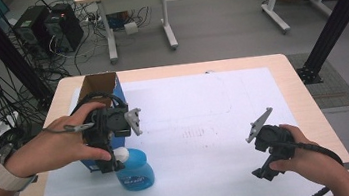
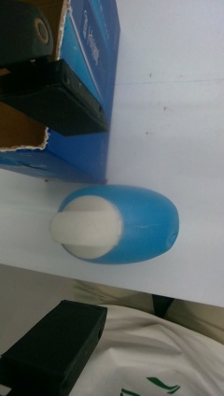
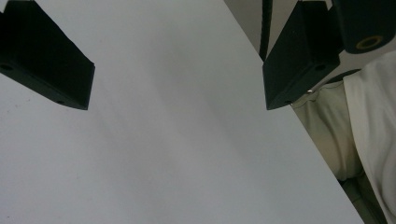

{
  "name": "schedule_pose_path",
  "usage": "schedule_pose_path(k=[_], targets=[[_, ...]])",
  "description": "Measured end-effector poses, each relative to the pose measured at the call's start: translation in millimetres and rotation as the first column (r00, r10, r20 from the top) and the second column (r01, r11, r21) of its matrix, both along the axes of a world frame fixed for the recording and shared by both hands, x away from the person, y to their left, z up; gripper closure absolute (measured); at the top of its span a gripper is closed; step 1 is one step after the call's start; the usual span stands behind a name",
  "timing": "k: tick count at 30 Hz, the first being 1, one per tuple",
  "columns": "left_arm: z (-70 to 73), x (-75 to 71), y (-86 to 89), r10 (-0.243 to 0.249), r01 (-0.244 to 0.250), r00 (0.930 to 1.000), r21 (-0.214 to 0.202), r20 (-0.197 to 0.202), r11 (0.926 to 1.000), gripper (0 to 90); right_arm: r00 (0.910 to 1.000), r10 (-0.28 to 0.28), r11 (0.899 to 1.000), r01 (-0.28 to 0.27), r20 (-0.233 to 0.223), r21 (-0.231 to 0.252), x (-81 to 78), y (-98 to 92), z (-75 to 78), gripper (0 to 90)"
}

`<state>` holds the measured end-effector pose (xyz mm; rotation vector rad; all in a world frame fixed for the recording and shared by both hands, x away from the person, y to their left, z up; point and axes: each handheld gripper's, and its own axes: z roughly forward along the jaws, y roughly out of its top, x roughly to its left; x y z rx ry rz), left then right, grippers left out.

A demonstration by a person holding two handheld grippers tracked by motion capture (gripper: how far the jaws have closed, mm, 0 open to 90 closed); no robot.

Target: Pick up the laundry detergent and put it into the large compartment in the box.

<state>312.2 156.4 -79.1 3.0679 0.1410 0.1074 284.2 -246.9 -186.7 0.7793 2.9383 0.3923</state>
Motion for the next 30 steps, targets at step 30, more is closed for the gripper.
schedule_pose_path(k=[30], targets=[[-57.2,9.8,-12.4,-0.011,0.013,0.9995,0.049,-0.030,0.9987,14.3,1.0000,0.002,1.000,-0.002,-0.007,0.014,0.9,0.5,-8.0,8.8]])
